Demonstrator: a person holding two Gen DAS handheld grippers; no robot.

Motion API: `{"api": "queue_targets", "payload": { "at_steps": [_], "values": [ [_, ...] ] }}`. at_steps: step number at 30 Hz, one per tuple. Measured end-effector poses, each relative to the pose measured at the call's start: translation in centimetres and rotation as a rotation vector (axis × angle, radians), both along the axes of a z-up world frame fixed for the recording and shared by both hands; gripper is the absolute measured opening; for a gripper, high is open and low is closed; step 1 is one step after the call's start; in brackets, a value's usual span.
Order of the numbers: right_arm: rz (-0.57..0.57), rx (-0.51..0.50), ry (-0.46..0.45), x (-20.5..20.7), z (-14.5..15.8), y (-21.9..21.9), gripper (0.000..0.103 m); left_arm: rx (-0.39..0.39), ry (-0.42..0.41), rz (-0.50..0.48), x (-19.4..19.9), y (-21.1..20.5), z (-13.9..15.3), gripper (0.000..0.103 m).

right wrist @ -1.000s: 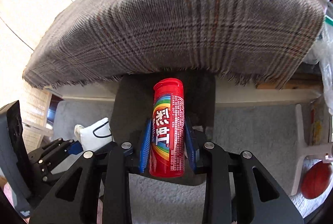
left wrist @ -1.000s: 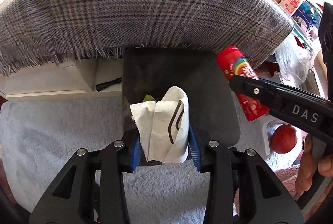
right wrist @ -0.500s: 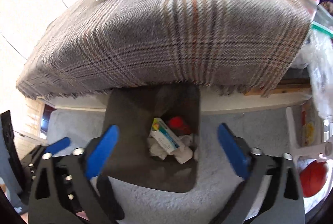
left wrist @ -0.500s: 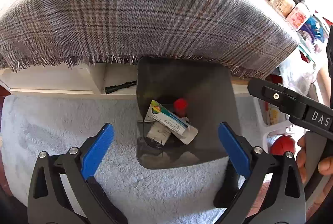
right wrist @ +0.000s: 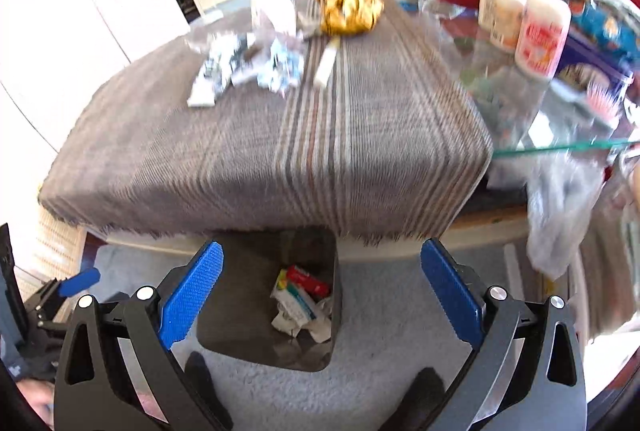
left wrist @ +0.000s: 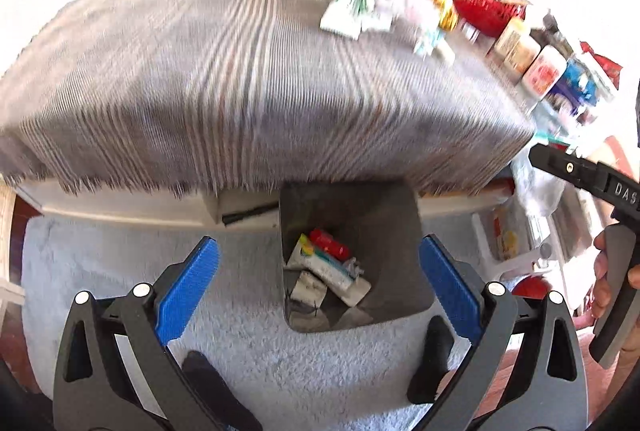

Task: Collect trash
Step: 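Grasp the green-printed wrapper with the left gripper while the right gripper grasps the white tube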

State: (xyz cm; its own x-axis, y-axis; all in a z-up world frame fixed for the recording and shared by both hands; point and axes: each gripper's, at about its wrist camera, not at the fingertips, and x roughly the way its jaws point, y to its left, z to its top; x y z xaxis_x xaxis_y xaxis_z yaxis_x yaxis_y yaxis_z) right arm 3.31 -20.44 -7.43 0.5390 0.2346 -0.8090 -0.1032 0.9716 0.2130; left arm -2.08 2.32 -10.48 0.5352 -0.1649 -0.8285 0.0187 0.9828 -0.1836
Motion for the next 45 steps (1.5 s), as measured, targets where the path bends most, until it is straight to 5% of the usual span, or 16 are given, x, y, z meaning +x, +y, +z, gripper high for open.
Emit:
{"api": "queue_targets", "payload": {
  "at_steps": [12, 23, 25, 28, 33, 43, 45],
  "values": [
    [-0.005, -0.031, -0.088, 5.1, 4.6, 0.1, 0.100, 0.049, -0.095, -0.017, 7.2, 0.4, 6.8, 0.095],
    [-0.068, -0.026, -0.070, 14.8, 5.3, -1.0, 0.100, 0.060, -0.104, -0.047, 17.2, -0.5, 7.3, 0.095],
    [-0.080, -0.022, -0.051, 16.4, 4.6, -1.4, 0.096, 0.067, -0.107, -0.057, 18.4, -1.0, 7.0, 0.095],
    [-0.072, -0.005, -0.011, 18.2, 3.4, -1.6, 0.070, 0.066, -0.112, -0.092, 19.9, -1.8, 6.3, 0.094],
    [-0.050, 0.005, 0.049, 20.4, 1.0, -0.7, 0.041, 0.060, -0.083, -0.148, 22.4, -3.0, 4.2, 0.074],
    [-0.027, -0.021, 0.104, 22.2, -2.4, 1.6, 0.035, 0.061, -0.035, -0.166, 24.9, -3.7, 0.7, 0.071],
    [-0.023, -0.037, 0.099, 22.1, -2.3, 1.9, 0.029, 0.061, -0.020, -0.177, 25.1, -3.9, 0.0, 0.064]
  ]
}}
